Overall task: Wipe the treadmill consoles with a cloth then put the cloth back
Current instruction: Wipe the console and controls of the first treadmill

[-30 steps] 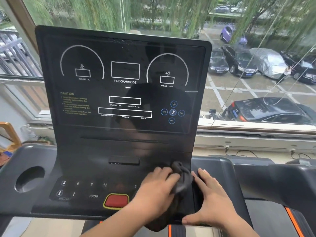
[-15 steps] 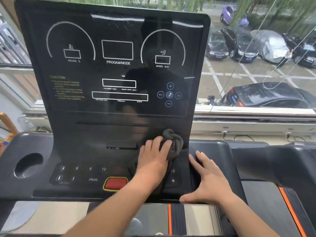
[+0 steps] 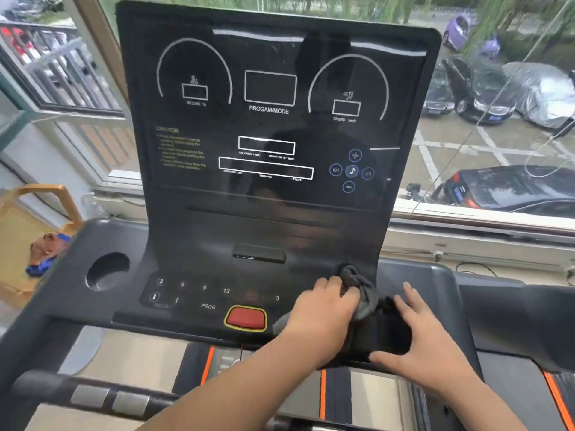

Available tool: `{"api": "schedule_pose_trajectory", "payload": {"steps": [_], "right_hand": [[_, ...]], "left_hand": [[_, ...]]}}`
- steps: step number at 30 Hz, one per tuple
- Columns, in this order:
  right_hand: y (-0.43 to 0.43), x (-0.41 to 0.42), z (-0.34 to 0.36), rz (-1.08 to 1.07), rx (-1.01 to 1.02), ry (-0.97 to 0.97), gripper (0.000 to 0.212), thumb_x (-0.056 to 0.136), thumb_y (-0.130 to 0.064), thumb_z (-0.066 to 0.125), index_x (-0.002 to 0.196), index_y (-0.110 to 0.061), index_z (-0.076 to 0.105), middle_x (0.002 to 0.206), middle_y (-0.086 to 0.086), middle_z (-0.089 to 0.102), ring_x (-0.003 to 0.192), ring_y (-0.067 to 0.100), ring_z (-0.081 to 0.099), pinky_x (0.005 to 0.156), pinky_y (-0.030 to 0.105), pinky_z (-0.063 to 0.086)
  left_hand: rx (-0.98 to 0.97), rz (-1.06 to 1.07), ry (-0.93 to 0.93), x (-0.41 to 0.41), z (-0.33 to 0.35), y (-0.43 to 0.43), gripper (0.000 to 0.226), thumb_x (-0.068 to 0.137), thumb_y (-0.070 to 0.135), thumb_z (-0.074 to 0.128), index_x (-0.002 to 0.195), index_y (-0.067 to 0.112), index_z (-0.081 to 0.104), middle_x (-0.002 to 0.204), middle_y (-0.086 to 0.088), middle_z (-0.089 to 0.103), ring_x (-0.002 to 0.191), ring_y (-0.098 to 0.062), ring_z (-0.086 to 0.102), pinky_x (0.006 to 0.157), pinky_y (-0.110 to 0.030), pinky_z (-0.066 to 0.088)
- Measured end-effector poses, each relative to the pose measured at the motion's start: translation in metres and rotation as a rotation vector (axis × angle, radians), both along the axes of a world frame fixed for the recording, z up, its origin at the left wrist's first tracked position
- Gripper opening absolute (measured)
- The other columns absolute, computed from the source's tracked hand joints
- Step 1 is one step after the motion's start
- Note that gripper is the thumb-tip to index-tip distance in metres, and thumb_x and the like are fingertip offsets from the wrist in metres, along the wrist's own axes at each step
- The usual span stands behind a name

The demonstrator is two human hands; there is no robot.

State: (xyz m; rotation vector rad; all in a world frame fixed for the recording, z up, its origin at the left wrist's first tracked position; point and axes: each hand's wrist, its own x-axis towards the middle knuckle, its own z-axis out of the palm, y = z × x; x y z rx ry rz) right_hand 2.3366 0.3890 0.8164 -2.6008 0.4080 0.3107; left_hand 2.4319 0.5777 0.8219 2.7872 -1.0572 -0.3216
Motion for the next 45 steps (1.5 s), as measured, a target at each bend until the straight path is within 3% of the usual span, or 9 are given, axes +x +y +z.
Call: {"api": "schedule_pose_trajectory", "payload": {"steps": [4,8,15,19,25,30,35,42,45], "right_hand": [[0.03,0.005,0.006,-0.084,0.073,-0.192,0.067,0.09,-0.015,0.068,0.154,-0.019,0.049,0.165,-0.014,0.032,0.152,0.008,0.031,0.119,0.029,0.032],[0.074,0.011,0.008,-0.107,0.152,-0.277,0.049,0.091,0.0,0.06,0.135,-0.021,0.067,0.143,-0.017,0.052,0.137,0.004,0.047,0.111,0.022,0.033],[0.132,0.032,0.004,0.042,0.088,-0.208,0.044,0.093,-0.022,0.07,0.137,-0.026,0.066,0.144,-0.017,0.053,0.143,0.005,0.042,0.114,0.023,0.038],[0.178,0.057,0.002,0.142,0.024,-0.186,0.046,0.082,-0.032,0.072,0.127,-0.023,0.073,0.137,-0.008,0.065,0.134,0.015,0.057,0.108,0.025,0.04],[0.247,0.101,0.013,0.147,0.058,-0.173,0.055,0.094,-0.018,0.058,0.148,-0.026,0.057,0.154,-0.017,0.047,0.149,0.003,0.035,0.108,0.0,0.006],[0.278,0.111,0.008,0.035,0.111,-0.179,0.048,0.097,-0.019,0.059,0.143,-0.028,0.06,0.148,-0.02,0.053,0.143,0.0,0.041,0.115,0.01,0.024],[0.272,0.107,0.019,-0.09,0.108,-0.205,0.048,0.095,-0.023,0.066,0.143,-0.026,0.061,0.143,-0.018,0.057,0.138,0.004,0.048,0.115,0.021,0.037],[0.211,0.105,0.041,-0.335,0.05,-0.273,0.056,0.094,-0.019,0.072,0.147,-0.017,0.056,0.147,-0.002,0.058,0.139,0.018,0.051,0.116,0.03,0.037],[0.21,0.119,0.052,-0.286,0.127,-0.316,0.047,0.095,-0.022,0.071,0.14,-0.023,0.062,0.137,-0.012,0.063,0.129,0.009,0.056,0.108,0.022,0.038]], "left_hand": [[0.139,0.119,0.045,0.025,0.03,0.035,0.056,0.09,0.013,0.069,0.14,0.018,0.044,0.139,-0.012,0.042,0.128,-0.033,0.043,0.095,-0.046,0.048],[0.229,0.158,0.06,0.039,0.035,0.08,0.046,0.091,0.021,0.068,0.132,0.021,0.048,0.134,-0.007,0.046,0.125,-0.029,0.046,0.089,-0.042,0.046],[0.086,0.17,0.017,0.074,0.018,0.175,0.055,0.094,0.027,0.055,0.145,0.042,0.042,0.145,0.007,0.044,0.128,-0.025,0.043,0.099,-0.04,0.045],[0.007,0.182,0.022,0.087,0.012,0.218,0.06,0.095,0.027,0.052,0.152,0.043,0.039,0.152,0.011,0.041,0.131,-0.025,0.042,0.106,-0.04,0.044],[-0.134,0.258,-0.083,0.118,-0.006,0.309,0.058,0.083,0.023,0.058,0.14,0.032,0.057,0.133,0.004,0.057,0.103,-0.033,0.059,0.081,-0.043,0.056],[-0.272,0.511,-0.172,0.118,-0.033,0.32,0.068,0.062,0.004,0.078,0.128,0.012,0.066,0.117,-0.017,0.064,0.083,-0.042,0.06,0.064,-0.047,0.056],[-0.265,0.013,-0.257,0.119,-0.041,0.297,0.06,0.072,0.01,0.067,0.131,0.019,0.065,0.121,-0.011,0.066,0.081,-0.037,0.06,0.06,-0.043,0.053],[-0.406,0.238,-0.269,0.164,-0.029,0.289,0.073,0.059,-0.001,0.084,0.126,0.017,0.062,0.118,-0.016,0.057,0.084,-0.042,0.059,0.066,-0.047,0.055],[-0.393,0.084,-0.287,0.152,-0.026,0.26,0.074,0.061,0.006,0.082,0.128,0.022,0.054,0.122,-0.012,0.051,0.085,-0.039,0.06,0.065,-0.046,0.056]]}}
